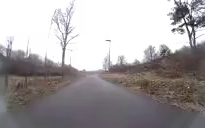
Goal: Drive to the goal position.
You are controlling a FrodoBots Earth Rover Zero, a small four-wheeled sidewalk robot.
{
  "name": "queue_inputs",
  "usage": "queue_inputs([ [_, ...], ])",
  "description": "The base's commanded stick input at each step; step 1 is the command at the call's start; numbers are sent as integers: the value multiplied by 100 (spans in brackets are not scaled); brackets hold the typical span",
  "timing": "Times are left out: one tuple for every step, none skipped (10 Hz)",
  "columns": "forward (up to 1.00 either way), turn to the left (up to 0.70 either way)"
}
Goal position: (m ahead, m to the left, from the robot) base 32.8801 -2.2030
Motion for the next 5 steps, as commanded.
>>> queue_inputs([
  [70, 0],
  [70, 0],
  [70, 0],
  [70, 0],
  [70, 2],
])
